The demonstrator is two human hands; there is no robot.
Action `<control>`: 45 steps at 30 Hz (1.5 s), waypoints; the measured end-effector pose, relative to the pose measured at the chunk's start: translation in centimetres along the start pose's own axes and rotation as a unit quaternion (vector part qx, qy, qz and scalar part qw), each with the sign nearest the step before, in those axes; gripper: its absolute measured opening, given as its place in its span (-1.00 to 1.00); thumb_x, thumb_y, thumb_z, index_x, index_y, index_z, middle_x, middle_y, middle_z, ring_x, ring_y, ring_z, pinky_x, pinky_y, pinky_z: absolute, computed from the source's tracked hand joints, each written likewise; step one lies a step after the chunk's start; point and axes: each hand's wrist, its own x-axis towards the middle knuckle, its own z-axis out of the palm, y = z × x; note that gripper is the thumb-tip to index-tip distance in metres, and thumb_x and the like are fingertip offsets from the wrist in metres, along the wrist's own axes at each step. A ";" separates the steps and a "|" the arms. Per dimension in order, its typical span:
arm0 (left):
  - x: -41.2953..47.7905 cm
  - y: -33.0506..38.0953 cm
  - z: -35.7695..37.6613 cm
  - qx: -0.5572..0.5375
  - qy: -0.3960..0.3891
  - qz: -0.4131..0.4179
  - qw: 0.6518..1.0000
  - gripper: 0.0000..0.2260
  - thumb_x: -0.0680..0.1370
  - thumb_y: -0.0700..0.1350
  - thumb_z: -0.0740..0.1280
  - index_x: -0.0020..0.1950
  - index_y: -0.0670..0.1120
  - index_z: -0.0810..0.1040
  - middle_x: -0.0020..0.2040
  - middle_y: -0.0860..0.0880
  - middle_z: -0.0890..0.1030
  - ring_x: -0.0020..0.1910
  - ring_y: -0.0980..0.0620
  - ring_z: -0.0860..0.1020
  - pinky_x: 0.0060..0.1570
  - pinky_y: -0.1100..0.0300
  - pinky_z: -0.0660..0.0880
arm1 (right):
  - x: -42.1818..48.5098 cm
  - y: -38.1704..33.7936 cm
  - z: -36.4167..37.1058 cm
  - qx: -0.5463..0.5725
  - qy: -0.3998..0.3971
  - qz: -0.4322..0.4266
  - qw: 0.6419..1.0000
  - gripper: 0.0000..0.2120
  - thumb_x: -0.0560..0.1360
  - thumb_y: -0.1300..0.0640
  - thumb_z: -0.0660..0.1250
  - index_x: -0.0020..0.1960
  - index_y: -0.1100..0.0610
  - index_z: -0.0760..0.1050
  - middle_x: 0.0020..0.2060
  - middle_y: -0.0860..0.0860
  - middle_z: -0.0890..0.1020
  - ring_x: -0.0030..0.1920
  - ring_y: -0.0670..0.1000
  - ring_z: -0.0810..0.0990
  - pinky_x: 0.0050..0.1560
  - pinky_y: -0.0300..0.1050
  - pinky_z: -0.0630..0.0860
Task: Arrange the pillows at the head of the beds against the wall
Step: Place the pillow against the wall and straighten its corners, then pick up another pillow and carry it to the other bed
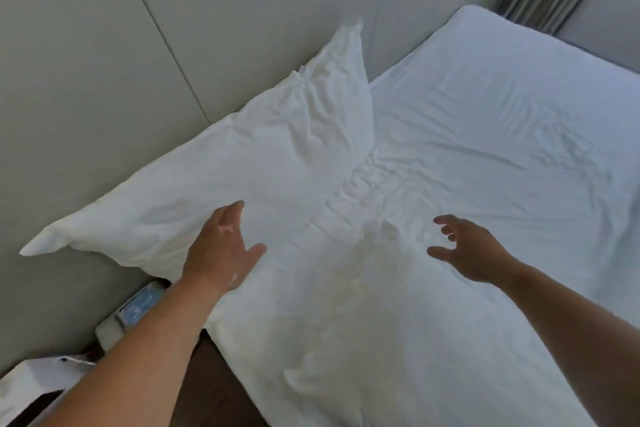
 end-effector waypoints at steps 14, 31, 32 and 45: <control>-16.4 12.6 27.0 0.042 -0.256 0.098 0.961 -0.21 0.64 0.20 0.33 0.77 -0.02 0.10 0.79 -0.14 -0.01 0.78 -0.13 0.01 0.73 0.10 0.03 | -16.1 21.4 7.7 0.007 -0.031 0.182 0.983 -0.18 0.43 -0.30 0.45 0.58 0.02 0.34 0.54 0.03 0.40 0.51 0.11 0.34 0.48 0.03 0.31; -28.3 9.6 40.4 -0.265 -0.136 -0.184 0.937 0.01 0.58 0.22 0.47 0.80 -0.02 -0.10 0.80 -0.06 -0.01 0.76 -0.08 0.12 0.61 0.17 0.12 | -6.8 26.1 9.4 0.001 -0.131 0.091 0.987 0.26 0.15 -0.56 0.45 0.68 -0.09 0.06 0.62 0.03 0.28 0.57 0.16 0.32 0.51 0.07 0.25; -28.6 9.7 41.3 -0.314 -0.134 -0.214 0.915 0.05 0.55 0.23 0.50 0.80 -0.02 -0.11 0.79 -0.07 0.06 0.75 -0.10 0.16 0.64 0.15 0.11 | -6.4 26.3 9.9 0.006 -0.133 0.090 0.987 0.29 0.12 -0.58 0.43 0.69 -0.09 0.05 0.63 0.01 0.28 0.57 0.15 0.31 0.52 0.06 0.23; -29.0 12.2 45.5 -0.622 -0.105 -0.291 0.719 0.06 0.16 0.15 0.69 0.62 0.13 0.34 0.36 0.07 0.68 0.32 0.05 0.67 0.51 -0.07 0.55 | -7.7 27.4 11.2 0.040 -0.099 0.055 0.993 0.07 0.19 -0.46 0.48 0.56 0.02 0.33 0.50 0.05 0.46 0.45 0.14 0.45 0.28 -0.01 0.32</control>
